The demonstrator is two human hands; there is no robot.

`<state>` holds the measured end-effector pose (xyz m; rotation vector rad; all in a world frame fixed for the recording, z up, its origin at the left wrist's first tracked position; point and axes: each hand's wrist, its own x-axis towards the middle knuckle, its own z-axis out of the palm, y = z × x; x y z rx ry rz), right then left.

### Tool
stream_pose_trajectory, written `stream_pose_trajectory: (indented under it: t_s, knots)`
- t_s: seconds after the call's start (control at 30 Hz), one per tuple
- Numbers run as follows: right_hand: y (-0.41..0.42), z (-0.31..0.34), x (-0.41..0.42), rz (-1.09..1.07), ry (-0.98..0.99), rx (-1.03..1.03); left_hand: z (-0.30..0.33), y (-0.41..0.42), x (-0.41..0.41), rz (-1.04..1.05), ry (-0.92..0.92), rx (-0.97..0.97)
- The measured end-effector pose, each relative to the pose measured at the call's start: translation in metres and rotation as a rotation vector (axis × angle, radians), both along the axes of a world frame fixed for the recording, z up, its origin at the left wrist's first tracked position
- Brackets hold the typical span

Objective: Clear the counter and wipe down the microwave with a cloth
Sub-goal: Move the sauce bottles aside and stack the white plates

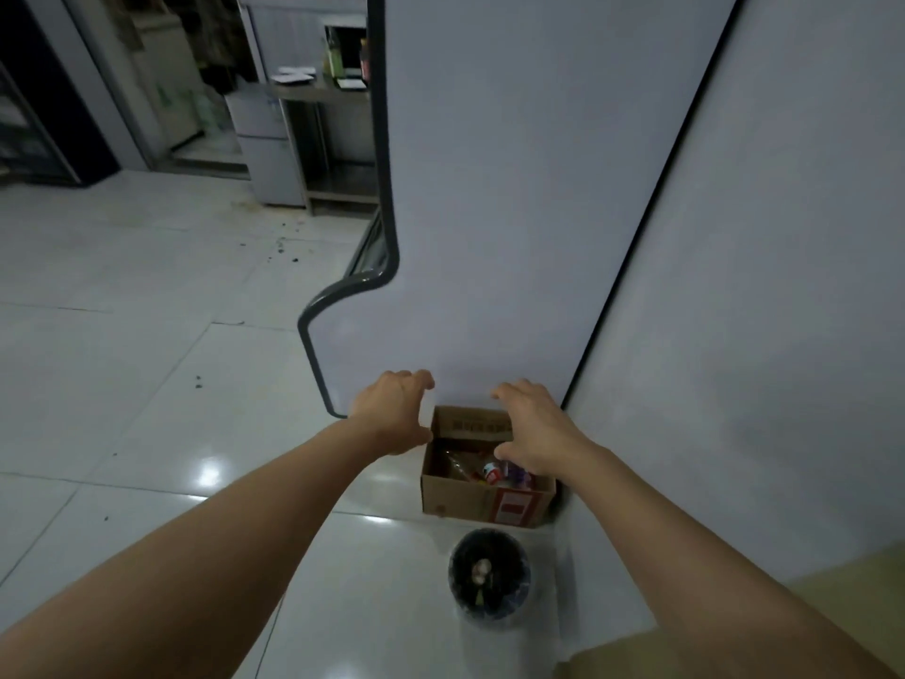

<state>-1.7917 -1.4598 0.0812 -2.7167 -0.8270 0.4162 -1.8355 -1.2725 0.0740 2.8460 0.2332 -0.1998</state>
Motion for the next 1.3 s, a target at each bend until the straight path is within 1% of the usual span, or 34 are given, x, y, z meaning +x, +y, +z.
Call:
stream_pose_trajectory:
  t_s: [0.13, 0.37, 0.6, 0.73, 0.83, 1.13, 1.3]
  knots:
    - [0.01, 0.027, -0.007, 0.056, -0.031, 0.012, 0.024, 0.01, -0.015, 0.053, -0.028, 0.023]
    - [0.031, 0.05, -0.014, 0.138, -0.085, -0.013, 0.053, 0.029, -0.036, 0.139, -0.088, 0.04]
    - [0.09, 0.077, -0.024, 0.225, -0.122, -0.018, 0.081, 0.083, -0.063, 0.217, -0.114, 0.069]
    - [0.139, 0.088, -0.033, 0.256, -0.15, -0.021, 0.093, 0.128, -0.08, 0.263, -0.138, 0.061]
    - [0.184, 0.094, -0.039, 0.267, -0.163, -0.009, 0.099, 0.169, -0.091, 0.261, -0.149, 0.076]
    - [0.336, 0.112, -0.05, 0.259, -0.186, 0.013, 0.125, 0.328, -0.106, 0.253, -0.155, 0.116]
    - [0.406, 0.122, -0.047, 0.266, -0.194, 0.032, 0.131, 0.396, -0.108, 0.287, -0.164, 0.113]
